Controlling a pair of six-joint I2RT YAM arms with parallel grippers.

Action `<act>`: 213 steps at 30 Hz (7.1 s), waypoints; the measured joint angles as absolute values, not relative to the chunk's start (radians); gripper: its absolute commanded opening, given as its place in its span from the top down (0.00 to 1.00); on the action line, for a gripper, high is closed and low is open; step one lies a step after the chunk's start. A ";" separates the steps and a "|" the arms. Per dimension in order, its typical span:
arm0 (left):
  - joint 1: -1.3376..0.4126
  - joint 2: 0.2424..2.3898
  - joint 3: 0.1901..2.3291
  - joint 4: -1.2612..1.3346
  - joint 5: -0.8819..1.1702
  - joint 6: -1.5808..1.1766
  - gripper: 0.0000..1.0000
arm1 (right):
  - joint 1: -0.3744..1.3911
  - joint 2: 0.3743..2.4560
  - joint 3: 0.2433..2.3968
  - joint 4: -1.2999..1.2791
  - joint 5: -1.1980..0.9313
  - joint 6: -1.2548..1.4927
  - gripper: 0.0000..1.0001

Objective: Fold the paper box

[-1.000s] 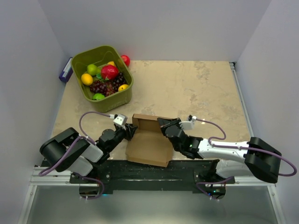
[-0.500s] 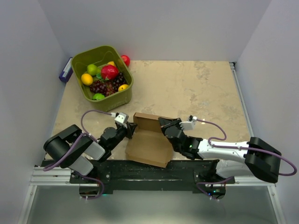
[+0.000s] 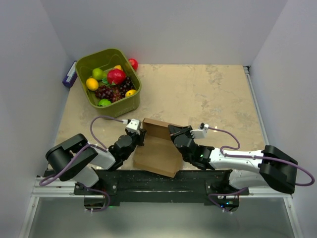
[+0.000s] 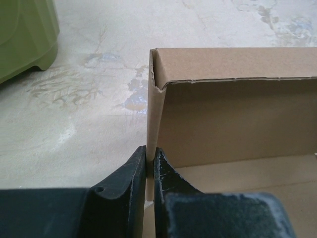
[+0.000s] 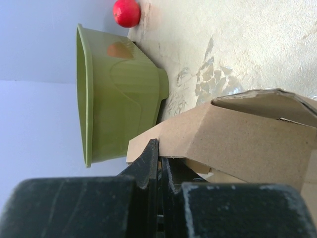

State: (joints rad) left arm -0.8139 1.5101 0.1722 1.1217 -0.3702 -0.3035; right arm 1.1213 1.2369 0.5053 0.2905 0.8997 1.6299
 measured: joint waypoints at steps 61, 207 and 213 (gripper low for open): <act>-0.550 1.051 0.402 0.341 0.014 -0.590 0.30 | 1.159 1.209 0.505 0.242 0.908 1.583 1.00; -0.545 1.093 0.279 0.645 0.138 -0.513 0.65 | 0.667 0.907 0.258 0.414 0.196 1.325 0.75; -0.545 1.094 0.279 0.646 0.139 -0.513 0.65 | 0.664 0.838 0.328 0.248 0.245 1.182 0.44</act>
State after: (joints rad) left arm -0.5453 1.0939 0.2790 0.6456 0.1387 -0.5125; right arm 0.6643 0.8375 0.3283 0.2481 0.2455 1.1816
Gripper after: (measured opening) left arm 0.355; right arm 0.486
